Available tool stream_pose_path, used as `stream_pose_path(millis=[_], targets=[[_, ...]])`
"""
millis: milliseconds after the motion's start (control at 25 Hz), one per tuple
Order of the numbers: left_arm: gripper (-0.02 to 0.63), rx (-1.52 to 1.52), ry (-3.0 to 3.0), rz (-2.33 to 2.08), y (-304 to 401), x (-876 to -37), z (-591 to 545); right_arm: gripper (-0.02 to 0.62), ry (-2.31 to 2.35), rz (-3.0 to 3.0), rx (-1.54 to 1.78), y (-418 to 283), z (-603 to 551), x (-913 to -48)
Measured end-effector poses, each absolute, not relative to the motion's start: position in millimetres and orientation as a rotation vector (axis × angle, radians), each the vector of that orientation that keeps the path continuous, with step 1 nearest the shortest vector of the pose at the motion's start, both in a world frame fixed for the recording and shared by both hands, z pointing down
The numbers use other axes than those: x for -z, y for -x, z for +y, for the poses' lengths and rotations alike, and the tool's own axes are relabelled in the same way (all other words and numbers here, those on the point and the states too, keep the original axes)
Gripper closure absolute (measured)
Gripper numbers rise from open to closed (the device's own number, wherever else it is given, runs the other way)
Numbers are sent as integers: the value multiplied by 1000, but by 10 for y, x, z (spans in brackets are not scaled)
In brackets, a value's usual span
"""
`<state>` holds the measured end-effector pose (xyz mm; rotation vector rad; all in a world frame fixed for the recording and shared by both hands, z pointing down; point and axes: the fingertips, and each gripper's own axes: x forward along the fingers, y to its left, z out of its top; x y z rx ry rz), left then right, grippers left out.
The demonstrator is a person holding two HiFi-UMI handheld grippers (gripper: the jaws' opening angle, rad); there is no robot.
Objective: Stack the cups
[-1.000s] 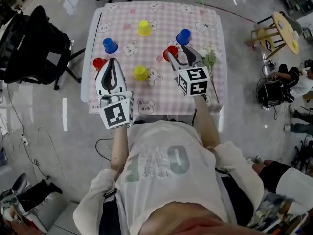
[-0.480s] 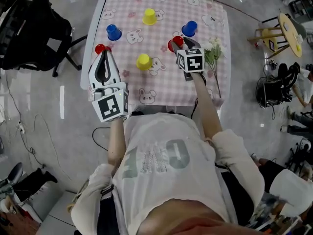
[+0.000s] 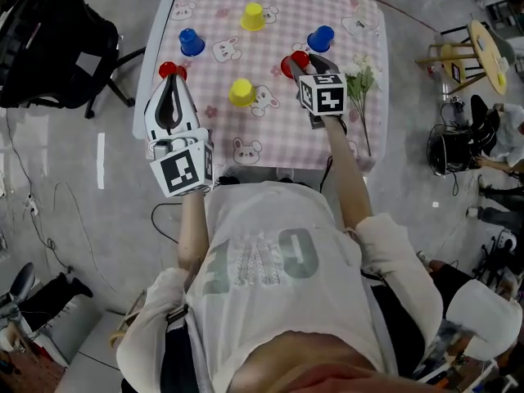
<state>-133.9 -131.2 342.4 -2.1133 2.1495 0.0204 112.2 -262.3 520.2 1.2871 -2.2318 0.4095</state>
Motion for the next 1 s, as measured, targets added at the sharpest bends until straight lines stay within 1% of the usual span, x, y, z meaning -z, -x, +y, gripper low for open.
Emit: stream_pose_path(millis=[200,360,1000], targets=[[577,-27,2116,2156,1353,-3441,-1319,384,-1227,-2356,-414,-916,-2270,-4888],[577,-29,2117,2163,1384,-3472,-1327,385,-1169,-2392,-368,-759,-1959,-4802],[577,-40,2091,2190,1476,-3483,-1272,383,-1079,-2329,-333,-623,-1633,-5197]])
